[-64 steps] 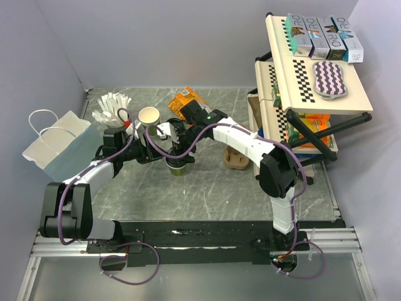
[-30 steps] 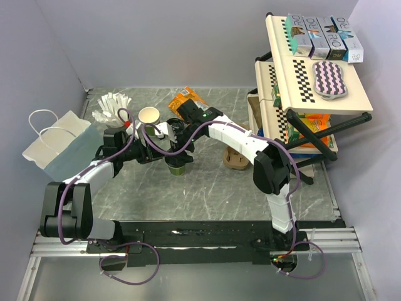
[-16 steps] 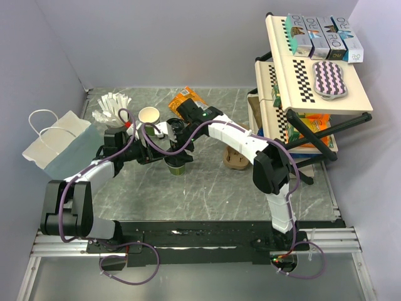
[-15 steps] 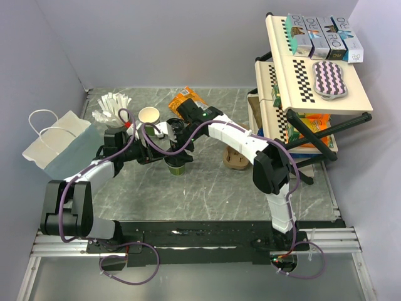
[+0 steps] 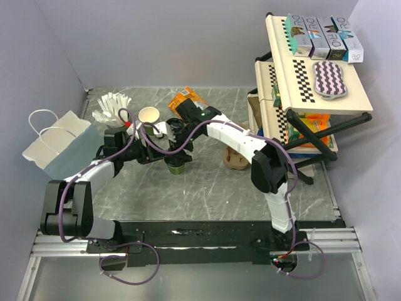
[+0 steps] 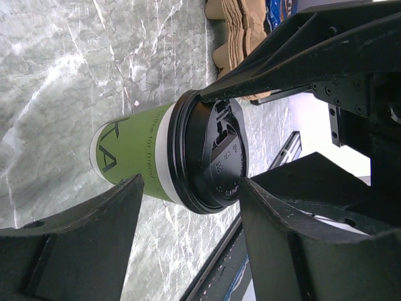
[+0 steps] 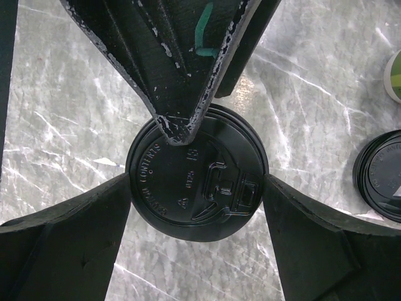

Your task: Pack the takeout coffee

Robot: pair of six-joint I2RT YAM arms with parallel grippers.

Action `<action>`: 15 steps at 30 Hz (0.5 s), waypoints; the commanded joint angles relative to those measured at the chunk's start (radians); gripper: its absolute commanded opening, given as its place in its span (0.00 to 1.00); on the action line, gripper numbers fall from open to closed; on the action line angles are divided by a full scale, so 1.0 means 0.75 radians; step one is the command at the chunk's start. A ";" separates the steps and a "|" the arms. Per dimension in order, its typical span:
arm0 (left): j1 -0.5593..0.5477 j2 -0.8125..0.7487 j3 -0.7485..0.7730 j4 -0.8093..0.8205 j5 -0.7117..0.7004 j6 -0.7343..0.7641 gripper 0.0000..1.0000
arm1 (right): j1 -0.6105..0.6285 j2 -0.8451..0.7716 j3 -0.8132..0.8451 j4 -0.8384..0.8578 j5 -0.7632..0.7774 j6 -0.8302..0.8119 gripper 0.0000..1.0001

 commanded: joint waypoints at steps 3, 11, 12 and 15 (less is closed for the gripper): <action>-0.004 0.003 0.006 0.058 0.034 -0.001 0.68 | 0.022 0.029 0.076 -0.012 0.003 0.011 0.89; -0.006 -0.003 -0.037 0.015 -0.003 0.023 0.65 | 0.034 0.039 0.084 -0.018 0.024 0.013 0.89; -0.004 -0.001 -0.041 0.015 -0.005 0.021 0.65 | 0.036 0.041 0.084 -0.014 0.028 0.015 0.89; -0.002 0.007 -0.062 0.029 -0.007 0.003 0.64 | 0.034 0.039 0.074 -0.012 0.032 0.015 0.89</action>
